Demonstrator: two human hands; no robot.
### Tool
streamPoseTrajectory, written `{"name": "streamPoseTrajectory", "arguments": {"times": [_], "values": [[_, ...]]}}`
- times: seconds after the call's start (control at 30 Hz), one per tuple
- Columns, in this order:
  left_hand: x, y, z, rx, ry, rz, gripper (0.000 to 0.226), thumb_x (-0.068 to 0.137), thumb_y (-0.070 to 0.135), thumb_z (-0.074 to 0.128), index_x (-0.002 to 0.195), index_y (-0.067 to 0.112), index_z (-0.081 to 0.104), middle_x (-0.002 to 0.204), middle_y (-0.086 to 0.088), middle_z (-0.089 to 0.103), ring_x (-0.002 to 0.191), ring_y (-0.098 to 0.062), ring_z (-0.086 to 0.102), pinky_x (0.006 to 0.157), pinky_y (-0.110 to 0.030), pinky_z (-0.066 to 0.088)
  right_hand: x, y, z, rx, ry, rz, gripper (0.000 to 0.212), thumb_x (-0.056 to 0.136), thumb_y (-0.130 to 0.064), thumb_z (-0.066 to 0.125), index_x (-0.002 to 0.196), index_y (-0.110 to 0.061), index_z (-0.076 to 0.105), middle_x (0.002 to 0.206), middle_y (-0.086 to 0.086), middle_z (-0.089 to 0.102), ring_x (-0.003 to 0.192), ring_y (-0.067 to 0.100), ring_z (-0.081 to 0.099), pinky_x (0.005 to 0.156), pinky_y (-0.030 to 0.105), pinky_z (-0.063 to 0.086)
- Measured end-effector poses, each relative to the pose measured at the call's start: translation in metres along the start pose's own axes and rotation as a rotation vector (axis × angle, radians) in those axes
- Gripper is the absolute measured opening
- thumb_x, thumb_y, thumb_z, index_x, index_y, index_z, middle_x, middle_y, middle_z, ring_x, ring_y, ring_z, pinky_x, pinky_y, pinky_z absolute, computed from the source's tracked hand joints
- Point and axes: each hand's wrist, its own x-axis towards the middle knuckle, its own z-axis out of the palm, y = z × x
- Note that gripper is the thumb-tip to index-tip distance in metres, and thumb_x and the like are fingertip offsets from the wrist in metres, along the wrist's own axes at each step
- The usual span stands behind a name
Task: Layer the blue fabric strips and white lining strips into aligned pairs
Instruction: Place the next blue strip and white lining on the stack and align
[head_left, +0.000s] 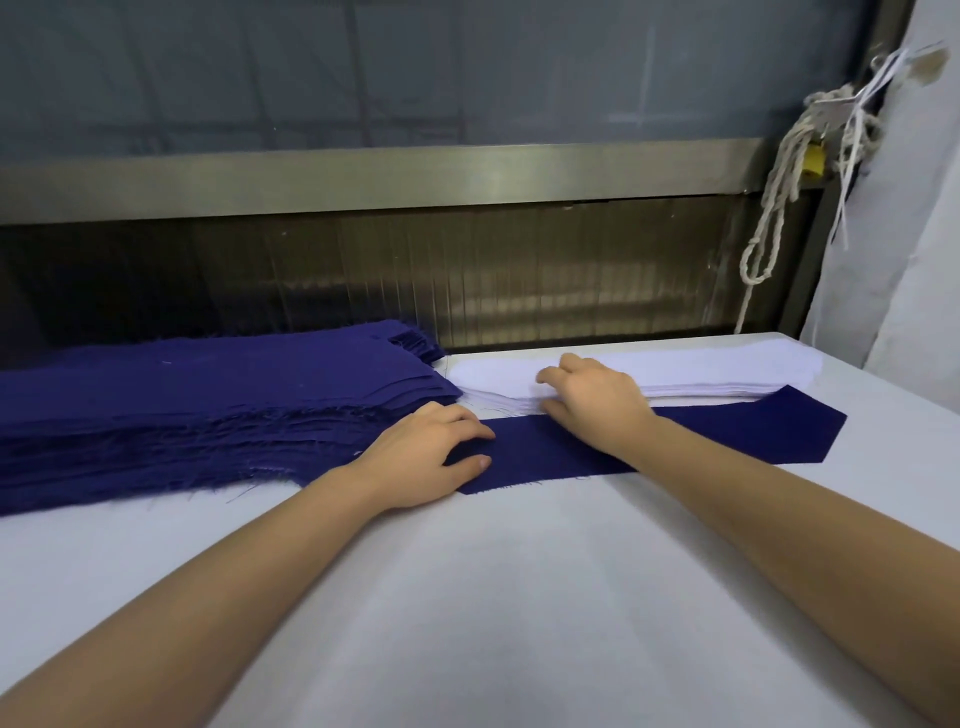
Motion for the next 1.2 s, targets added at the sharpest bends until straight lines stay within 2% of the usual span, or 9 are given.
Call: {"name": "streamPoseTrajectory", "arguments": {"times": [0.2,0.4,0.5,0.6,0.8,0.93,1.0,1.1,1.2], "values": [[0.008,0.004,0.001,0.008,-0.012,0.006,0.04,0.094,0.045,0.046,0.13,0.028,0.051,0.128,0.014,0.049,0.117,-0.011,0.039,0.099,-0.029,0.035,0.019,-0.019,0.003,-0.01,0.033,-0.065,0.021,0.097,-0.016,0.042,0.104,-0.013,0.062,0.096,0.001,0.041,0.105,0.024,0.046,0.068,0.03,0.036],[0.024,0.008,-0.003,-0.033,-0.016,-0.039,0.04,0.094,0.046,0.044,0.131,0.029,0.047,0.12,0.014,0.054,0.11,-0.014,0.045,0.093,-0.034,0.042,0.021,-0.019,0.005,0.139,0.096,0.004,0.022,0.096,-0.014,0.043,0.102,-0.014,0.065,0.107,0.003,0.052,0.103,0.02,0.044,0.069,0.029,0.035],[0.034,0.009,-0.004,-0.123,0.034,-0.094,0.047,0.094,0.042,0.047,0.137,0.029,0.036,0.101,0.02,0.055,0.091,-0.009,0.052,0.082,-0.032,0.046,0.021,-0.019,0.007,0.27,0.154,0.057,0.018,0.095,-0.018,0.049,0.097,-0.015,0.067,0.102,0.0,0.055,0.101,0.018,0.046,0.068,0.027,0.034],[0.043,0.008,-0.003,-0.187,0.065,-0.147,0.05,0.093,0.036,0.05,0.138,0.026,0.032,0.094,0.017,0.056,0.079,-0.006,0.052,0.076,-0.027,0.043,0.02,-0.018,0.008,0.407,0.191,0.107,0.017,0.093,-0.025,0.056,0.095,-0.015,0.069,0.096,-0.001,0.055,0.098,0.017,0.049,0.069,0.028,0.038],[0.055,0.007,-0.003,-0.325,0.177,-0.236,0.046,0.093,0.022,0.053,0.137,0.02,0.037,0.086,0.008,0.062,0.085,-0.014,0.057,0.078,-0.027,0.043,0.017,-0.019,0.008,0.493,0.24,0.119,0.019,0.093,-0.027,0.055,0.097,-0.016,0.071,0.098,0.0,0.057,0.1,0.016,0.047,0.074,0.029,0.041],[0.064,0.009,-0.007,-0.408,0.261,-0.301,0.029,0.093,0.012,0.051,0.122,0.015,0.055,0.082,-0.004,0.069,0.074,-0.016,0.06,0.08,-0.032,0.051,0.016,-0.02,0.005,0.509,0.327,0.099,0.02,0.094,-0.028,0.055,0.096,-0.015,0.071,0.096,0.0,0.057,0.096,0.015,0.045,0.07,0.025,0.036],[0.067,0.011,-0.008,-0.477,0.288,-0.315,0.021,0.093,0.009,0.05,0.109,0.012,0.063,0.072,-0.002,0.067,0.062,-0.015,0.061,0.073,-0.033,0.055,0.015,-0.02,0.003,0.499,0.357,0.083,0.02,0.093,-0.027,0.056,0.097,-0.015,0.072,0.096,0.0,0.058,0.095,0.016,0.045,0.071,0.023,0.035],[0.07,0.015,-0.011,-0.485,0.37,-0.332,0.017,0.094,0.011,0.051,0.101,0.012,0.067,0.072,0.003,0.066,0.055,-0.011,0.06,0.06,-0.022,0.05,0.015,-0.016,0.003,0.437,0.363,0.055,0.02,0.092,-0.029,0.058,0.101,-0.016,0.071,0.098,0.001,0.059,0.096,0.018,0.046,0.075,0.021,0.033],[0.067,0.017,-0.014,-0.465,0.446,-0.318,0.019,0.093,0.01,0.051,0.102,0.014,0.067,0.08,0.004,0.066,0.059,-0.013,0.065,0.068,-0.028,0.053,0.015,-0.008,0.004,0.356,0.336,0.044,0.025,0.089,-0.032,0.062,0.109,-0.018,0.068,0.104,0.001,0.058,0.1,0.019,0.045,0.081,0.022,0.029]]}}
